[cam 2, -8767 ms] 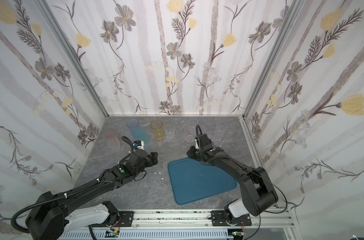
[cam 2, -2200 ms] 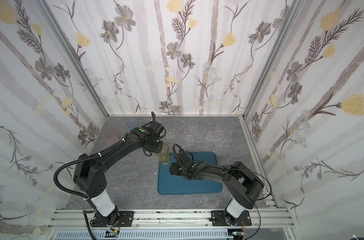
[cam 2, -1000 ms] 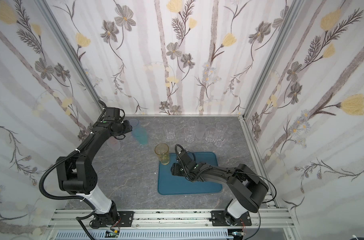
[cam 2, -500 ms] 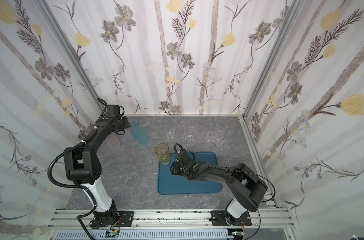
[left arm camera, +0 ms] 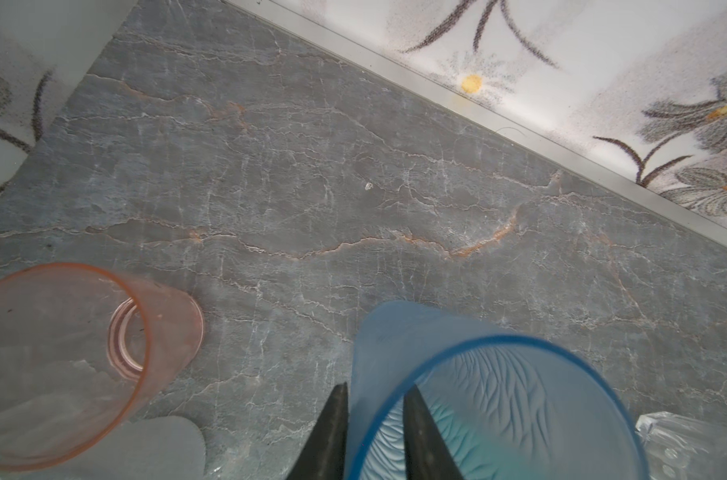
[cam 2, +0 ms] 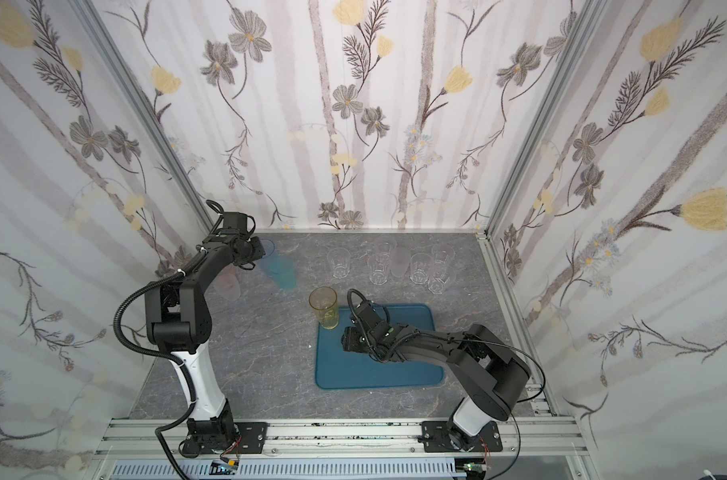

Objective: Place the glasses into the tray
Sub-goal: 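Move the left gripper back to the ribbed blue cup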

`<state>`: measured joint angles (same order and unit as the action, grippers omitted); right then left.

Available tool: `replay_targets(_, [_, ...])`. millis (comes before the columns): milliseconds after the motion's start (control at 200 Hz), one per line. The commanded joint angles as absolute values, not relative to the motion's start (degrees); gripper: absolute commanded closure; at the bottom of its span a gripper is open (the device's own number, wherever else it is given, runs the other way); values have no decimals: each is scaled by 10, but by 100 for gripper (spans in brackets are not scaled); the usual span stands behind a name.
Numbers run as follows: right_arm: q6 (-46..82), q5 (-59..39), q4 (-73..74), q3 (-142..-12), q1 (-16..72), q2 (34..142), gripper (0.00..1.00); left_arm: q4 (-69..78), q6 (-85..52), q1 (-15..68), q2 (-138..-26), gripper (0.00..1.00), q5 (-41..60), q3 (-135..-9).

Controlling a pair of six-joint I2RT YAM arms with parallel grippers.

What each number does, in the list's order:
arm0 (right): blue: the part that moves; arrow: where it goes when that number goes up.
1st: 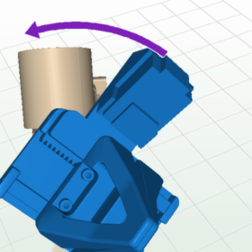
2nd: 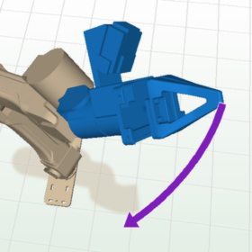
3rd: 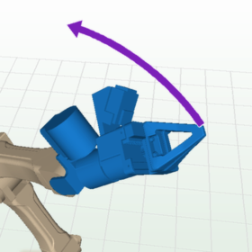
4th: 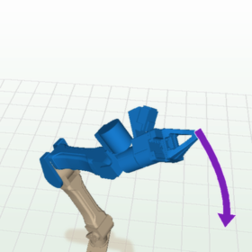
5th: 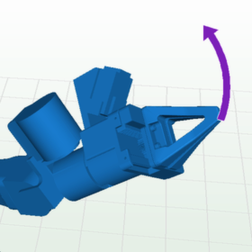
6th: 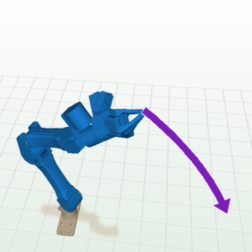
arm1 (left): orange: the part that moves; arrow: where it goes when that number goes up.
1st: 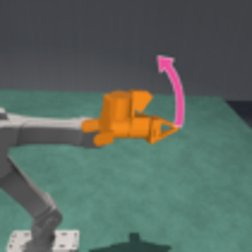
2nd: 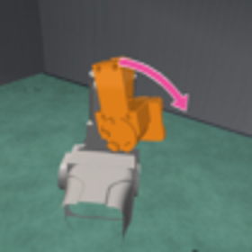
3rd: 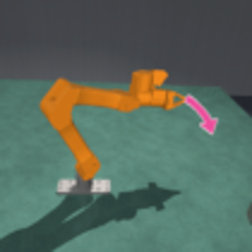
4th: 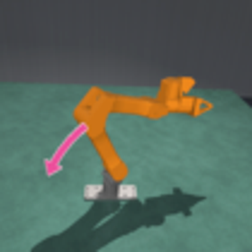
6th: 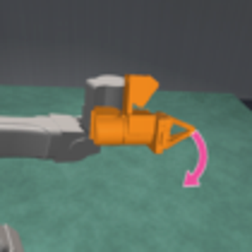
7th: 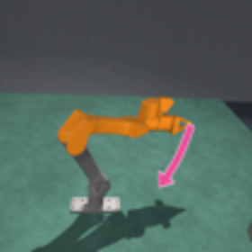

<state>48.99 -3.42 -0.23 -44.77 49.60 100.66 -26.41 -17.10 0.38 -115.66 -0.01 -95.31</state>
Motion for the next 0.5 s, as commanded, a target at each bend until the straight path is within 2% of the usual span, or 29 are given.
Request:
replay_targets(0, [493, -20, 6, -454, 497, 1009, 36, -258, -173, 4, -1133, 91, -3, -950])
replay_targets(85, [495, -19, 5, -454, 497, 1009, 36, -259, -177, 4, -1114, 100, -1, -945])
replay_targets(370, [492, -3, -14, -461, 494, 990, 36, -262, -214, 9, -1009, 100, 12, -930])
replay_targets(495, [474, 32, -53, -474, 475, 937, 36, -265, -221, 66, -939, 100, -60, -934])
